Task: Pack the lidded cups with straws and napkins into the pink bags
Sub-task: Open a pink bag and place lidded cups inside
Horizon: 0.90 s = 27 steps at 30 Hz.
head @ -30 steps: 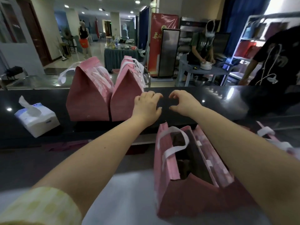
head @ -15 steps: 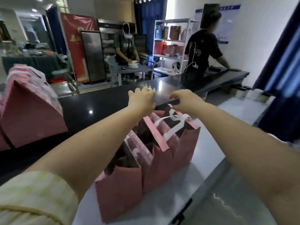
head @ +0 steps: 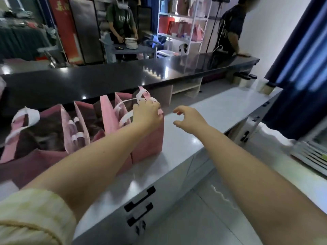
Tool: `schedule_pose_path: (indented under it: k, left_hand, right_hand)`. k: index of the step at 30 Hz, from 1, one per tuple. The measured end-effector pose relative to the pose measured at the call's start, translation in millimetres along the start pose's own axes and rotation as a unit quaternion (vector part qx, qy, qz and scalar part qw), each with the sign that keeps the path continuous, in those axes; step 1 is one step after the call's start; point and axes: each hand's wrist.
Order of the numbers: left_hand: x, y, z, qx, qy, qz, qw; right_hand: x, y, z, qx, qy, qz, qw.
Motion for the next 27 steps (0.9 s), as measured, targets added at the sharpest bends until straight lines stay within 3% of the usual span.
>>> schedule_pose_path:
  k: [6,13,22,27]
  left_hand:
    - [-2,-23,-40,-0.031,0.06,-0.011,0.998]
    - [26,-9,-61,-0.059,0.085,0.015,0.994]
    - [70,9,-21,-0.066,0.098,0.037,0.992]
    - [89,10,20,-0.047,0.081,0.061,0.994]
  right_hand:
    - [-23,-27,-9,0.008,0.062,0.063,0.996]
    - [-1,-45,-1,0.01,0.139,0.068,0.988]
    - [27,-67,22,0.022,0.085,0.129,0.988]
    - [40,-75,47,0.03,0.048,0.108,0.993]
Point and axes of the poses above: each hand's wrist, its own z-axis towards the middle knuckle, its own y-axis out of the back of the hand, x = y × z, and after that the axes turned 8 degrees about y, right-handed
